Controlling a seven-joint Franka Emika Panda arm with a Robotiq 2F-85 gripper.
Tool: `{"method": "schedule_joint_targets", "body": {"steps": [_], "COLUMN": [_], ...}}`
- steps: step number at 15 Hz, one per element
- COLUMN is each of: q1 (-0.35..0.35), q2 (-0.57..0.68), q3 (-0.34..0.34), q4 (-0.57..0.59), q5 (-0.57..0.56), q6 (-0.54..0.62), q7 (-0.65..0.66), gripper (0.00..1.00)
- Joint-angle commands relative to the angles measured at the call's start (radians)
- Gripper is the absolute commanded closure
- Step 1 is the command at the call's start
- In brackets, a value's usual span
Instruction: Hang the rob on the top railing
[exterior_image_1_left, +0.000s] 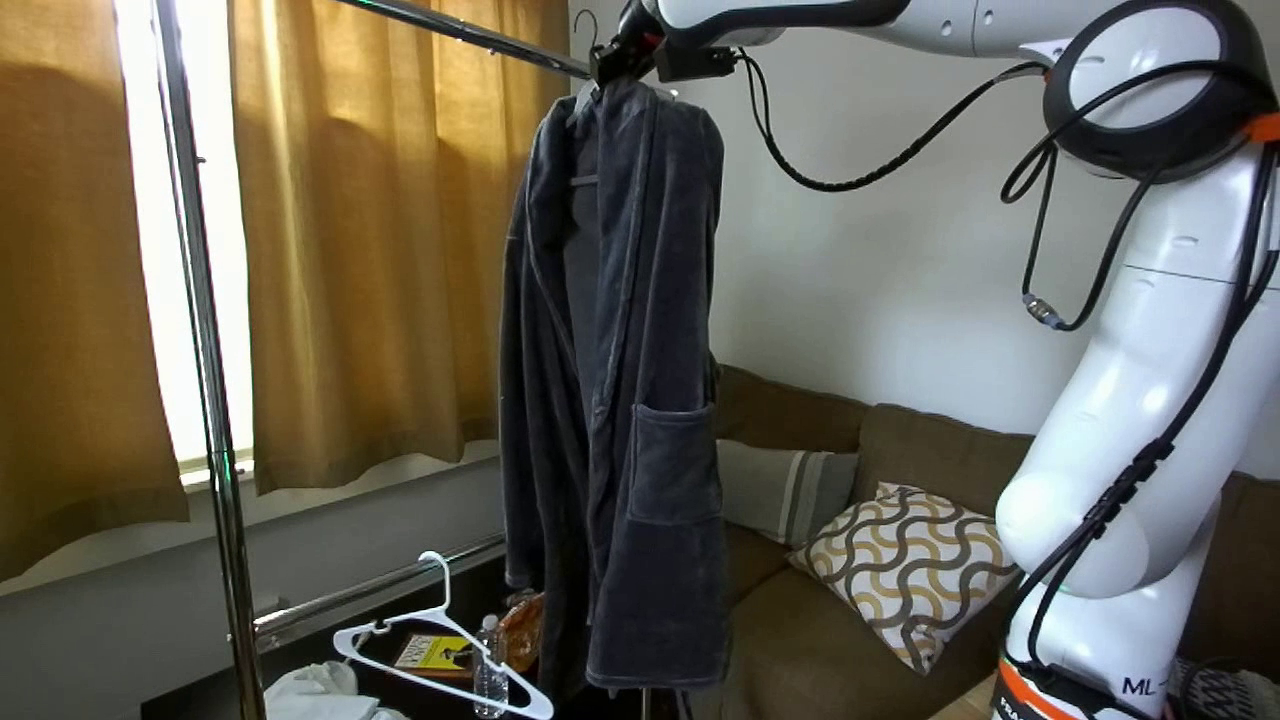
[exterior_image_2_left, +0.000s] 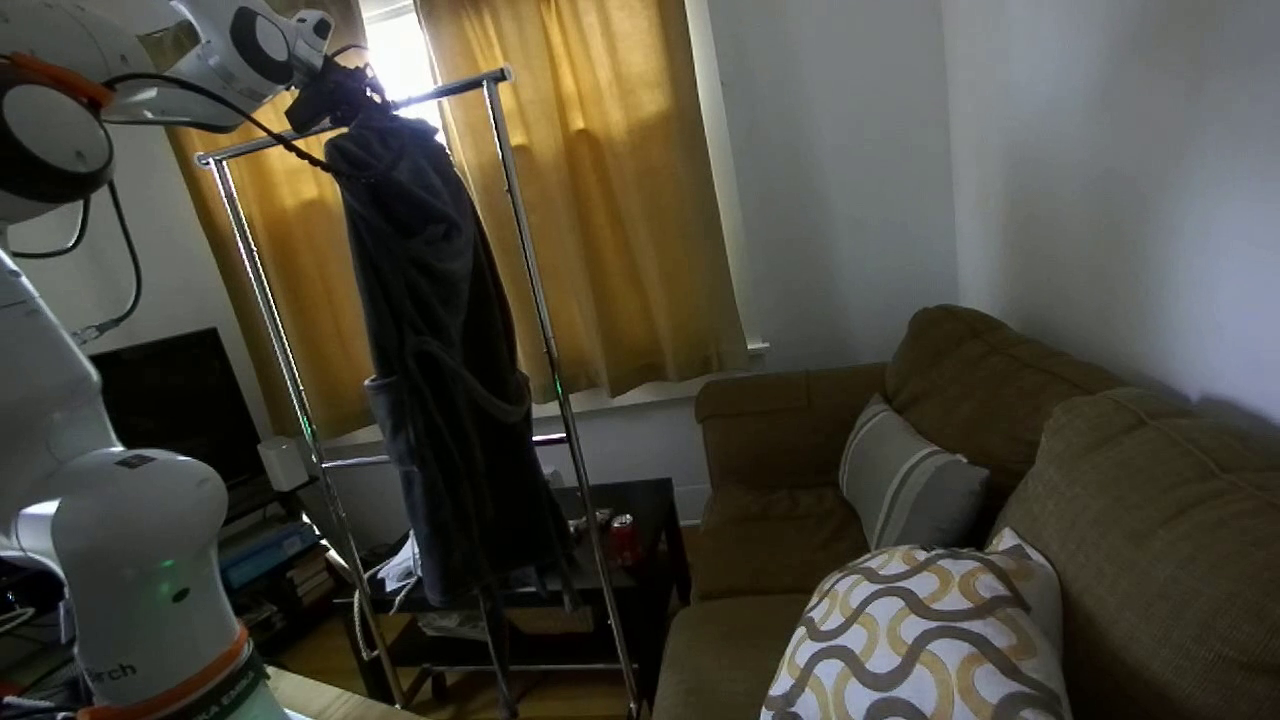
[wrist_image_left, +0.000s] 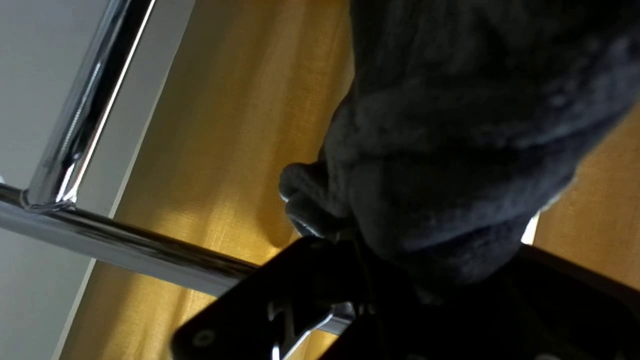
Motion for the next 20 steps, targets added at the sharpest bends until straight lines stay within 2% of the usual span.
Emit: {"method": "schedule_joint_targets", "body": {"steps": [1,10,11,20], "q1": [0.014,0.021,0.003,0.004], "q2": [0.045,0.098,0.098,0.148], "q3": [-0.001,-0.011,0.003,0.0], "q4": [0.067,0.101,0.092,0.102], "q5": [-0.028,-0.032,-0.025,-0.014], "q6": [0.038,0.038,0.046,0.114], "q7": [0.036,0.089,0.092,0.11], "gripper": [0.96,0.96,0.96,0.96]}}
